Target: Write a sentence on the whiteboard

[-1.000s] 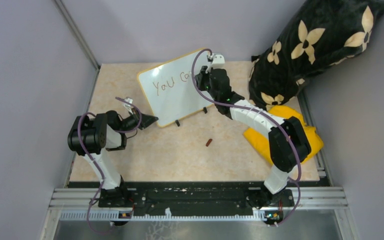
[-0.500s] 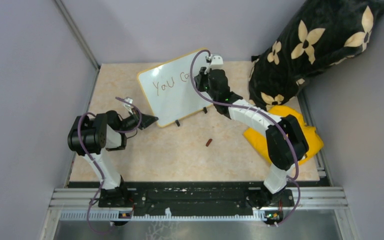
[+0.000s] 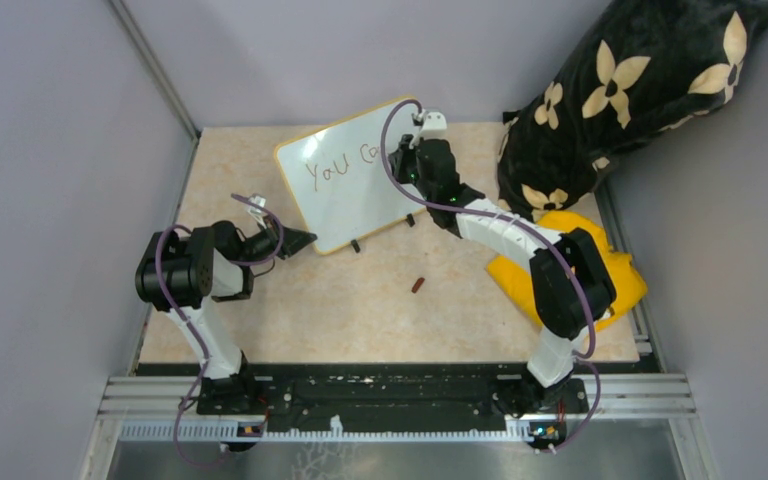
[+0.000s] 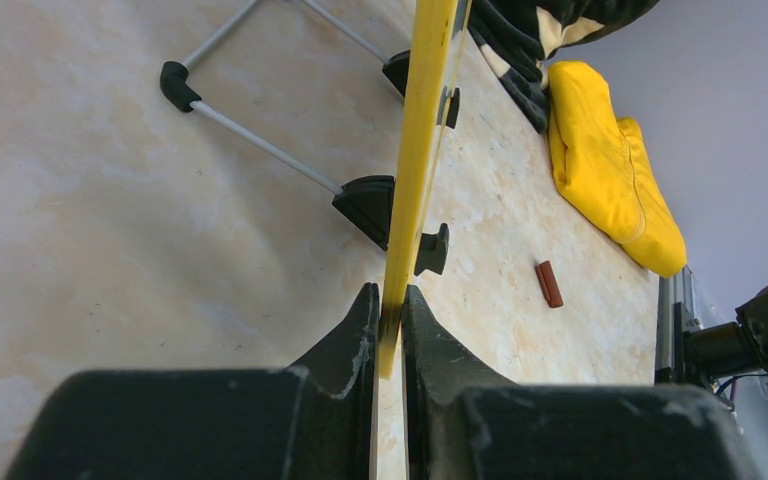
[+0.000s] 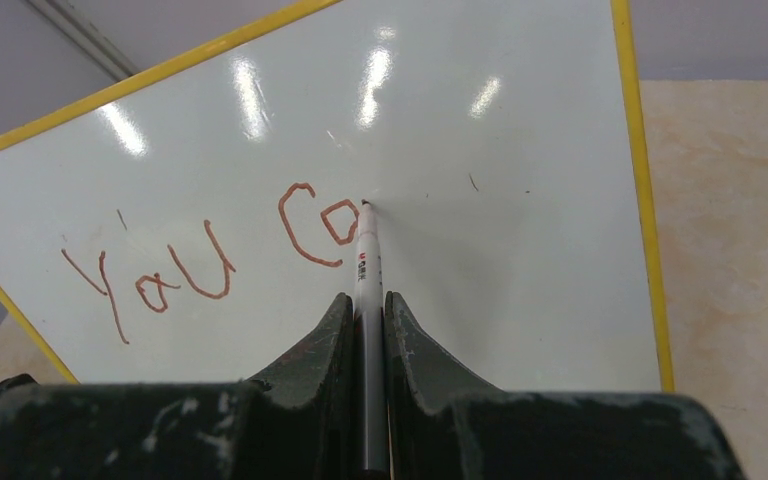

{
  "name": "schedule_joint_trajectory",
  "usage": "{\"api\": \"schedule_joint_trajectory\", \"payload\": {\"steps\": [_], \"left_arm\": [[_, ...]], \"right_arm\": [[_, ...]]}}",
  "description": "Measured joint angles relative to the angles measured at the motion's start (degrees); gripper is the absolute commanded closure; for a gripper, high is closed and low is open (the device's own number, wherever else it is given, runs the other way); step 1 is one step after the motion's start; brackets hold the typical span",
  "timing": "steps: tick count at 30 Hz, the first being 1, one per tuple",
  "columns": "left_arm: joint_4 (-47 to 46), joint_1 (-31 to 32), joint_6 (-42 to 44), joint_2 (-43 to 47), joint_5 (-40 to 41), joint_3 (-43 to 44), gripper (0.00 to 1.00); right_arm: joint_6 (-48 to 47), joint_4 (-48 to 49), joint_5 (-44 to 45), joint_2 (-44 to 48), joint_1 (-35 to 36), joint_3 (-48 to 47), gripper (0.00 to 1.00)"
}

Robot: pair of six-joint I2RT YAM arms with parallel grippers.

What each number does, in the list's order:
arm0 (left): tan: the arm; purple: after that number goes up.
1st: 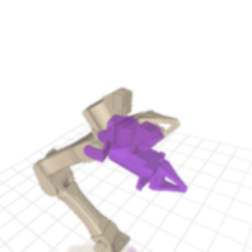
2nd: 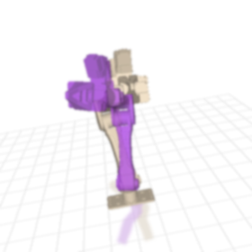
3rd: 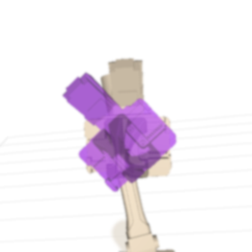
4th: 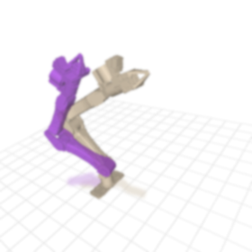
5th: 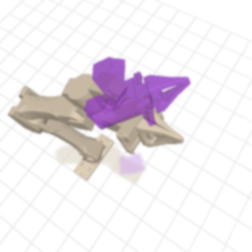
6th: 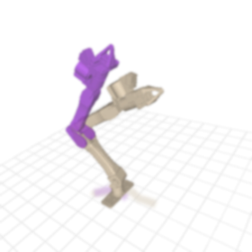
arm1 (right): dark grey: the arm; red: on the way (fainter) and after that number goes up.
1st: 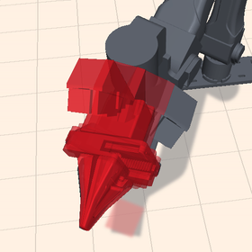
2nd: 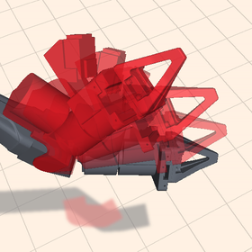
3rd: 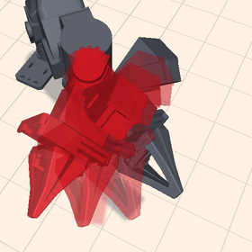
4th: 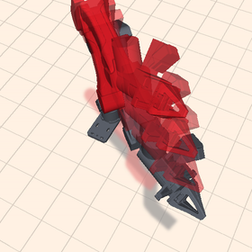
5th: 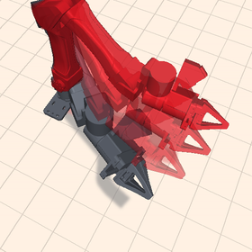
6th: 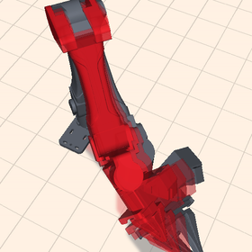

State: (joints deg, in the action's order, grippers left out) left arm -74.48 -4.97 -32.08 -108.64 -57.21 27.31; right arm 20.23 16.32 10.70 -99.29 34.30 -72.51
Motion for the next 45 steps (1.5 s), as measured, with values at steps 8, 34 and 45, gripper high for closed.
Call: {"api": "schedule_joint_trajectory", "payload": {"steps": [8, 34, 45], "left_arm": [[0.0, 0.0, 0.0, 0.0, 0.0, 0.0, 1.0], [0.0, 0.1, 0.0, 0.0, 0.0, 0.0, 1.0], [0.3, 0.1, 0.1, 0.0, 0.0, 0.0, 1.0]], "right_arm": [[1.1, 2.6, 0.1, 0.1, -0.1, 2.5, 1.0], [1.6, 2.8, -0.3, 0.5, -0.1, 5.3, 1.0], [2.2, 2.7, -1.4, 2.5, -0.1, 5.3, 1.0]]}}
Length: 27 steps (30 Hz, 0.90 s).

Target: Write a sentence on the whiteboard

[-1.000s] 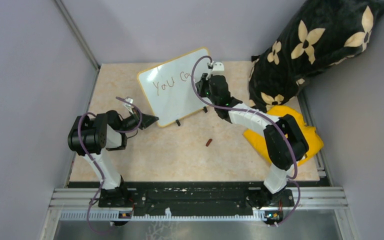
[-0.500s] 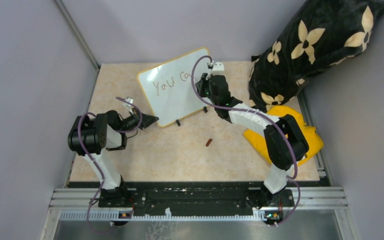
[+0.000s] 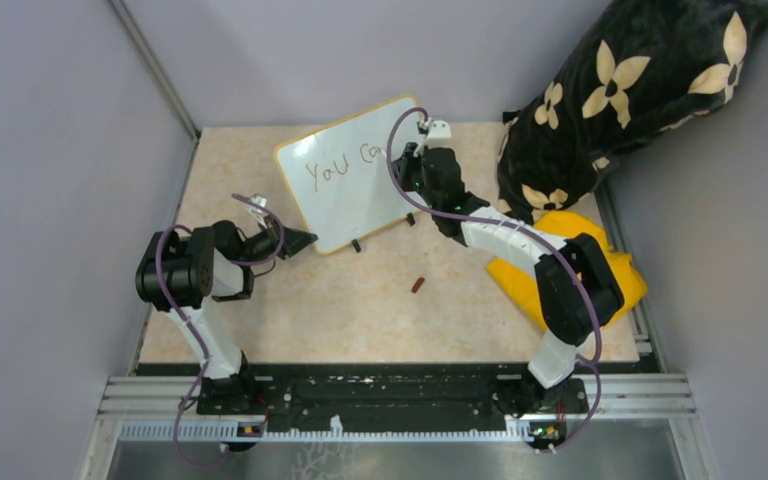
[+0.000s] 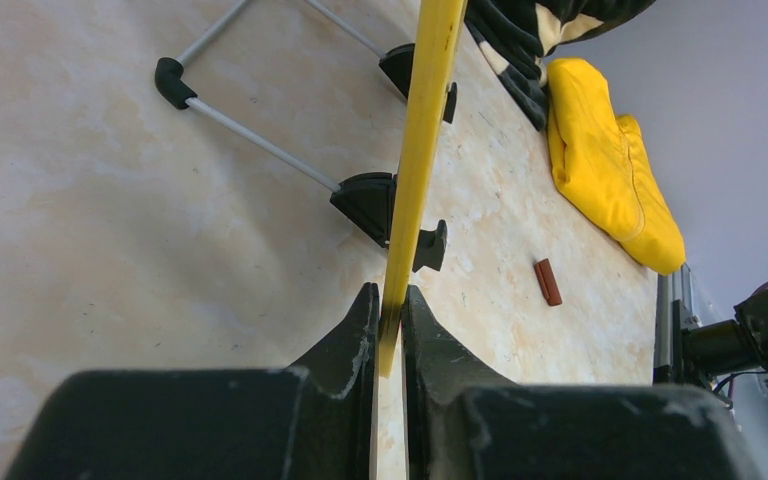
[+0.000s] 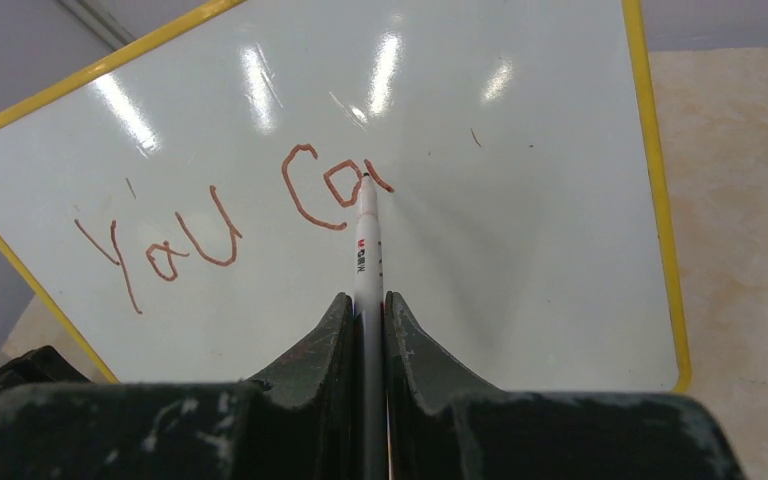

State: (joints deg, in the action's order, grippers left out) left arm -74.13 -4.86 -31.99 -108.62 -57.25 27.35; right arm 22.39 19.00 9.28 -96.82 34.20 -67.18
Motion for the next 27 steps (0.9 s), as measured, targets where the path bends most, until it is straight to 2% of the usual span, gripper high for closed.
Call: {"api": "schedule_joint_trajectory", "payload": {"steps": [27], "left_arm": [[0.0, 0.0, 0.1, 0.0, 0.0, 0.0, 1.0]], "right_arm": [[0.3, -1.5, -1.0, -0.4, 0.0, -3.1, 1.0]]}}
